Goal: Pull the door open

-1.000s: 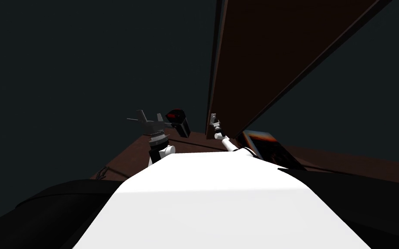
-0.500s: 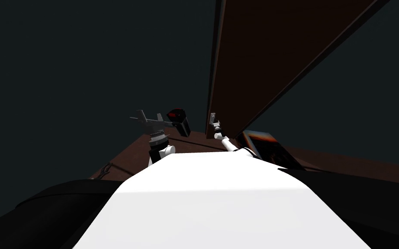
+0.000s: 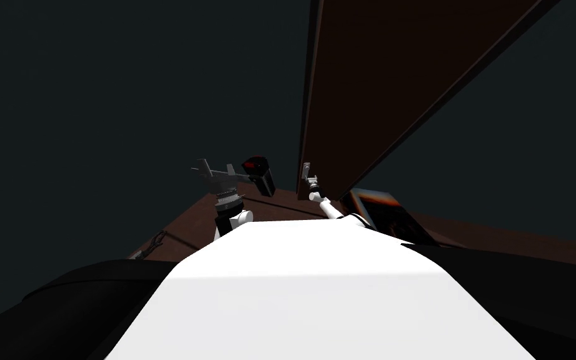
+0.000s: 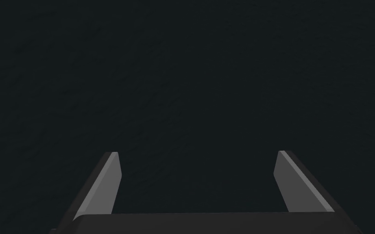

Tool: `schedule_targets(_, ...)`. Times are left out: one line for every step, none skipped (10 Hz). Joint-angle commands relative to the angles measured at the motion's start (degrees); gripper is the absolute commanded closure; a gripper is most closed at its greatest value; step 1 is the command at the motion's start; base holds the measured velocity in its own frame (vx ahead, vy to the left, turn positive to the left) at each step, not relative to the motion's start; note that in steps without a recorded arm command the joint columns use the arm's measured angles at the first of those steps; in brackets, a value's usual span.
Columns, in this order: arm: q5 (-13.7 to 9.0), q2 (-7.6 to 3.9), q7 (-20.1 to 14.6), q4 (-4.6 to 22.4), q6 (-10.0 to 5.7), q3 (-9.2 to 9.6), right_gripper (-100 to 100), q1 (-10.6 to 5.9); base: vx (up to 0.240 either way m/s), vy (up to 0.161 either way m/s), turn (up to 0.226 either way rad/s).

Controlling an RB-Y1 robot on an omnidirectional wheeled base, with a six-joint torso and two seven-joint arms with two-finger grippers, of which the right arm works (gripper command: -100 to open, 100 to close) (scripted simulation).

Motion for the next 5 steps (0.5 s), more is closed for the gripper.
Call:
schedule_targets(-0.4, -2.01, -1.6, 0.3, -0.36, -0.31, -100, 0.5, 0.079, 0.051, 0.185)
schedule_targets(-0.4, -2.01, -1.6, 0.3, -0.36, -0.31, -100, 0.5, 0.112, 0.054, 0.094)
schedule_targets(-0.4, -2.01, -1.6, 0.3, -0.36, -0.31, -100, 0.5, 0.071, 0.032, -0.004)
schedule_targets(-0.6, -3.57, -2.9, 0.6, -0.64, -0.55, -100, 0.88, 0.092, 0.042, 0.139)
schedule_targets(-0.9, -5.31, -4.3, 0.9, -0.95, -0.82, -100, 1.31, 0.15, 0.065, 0.249)
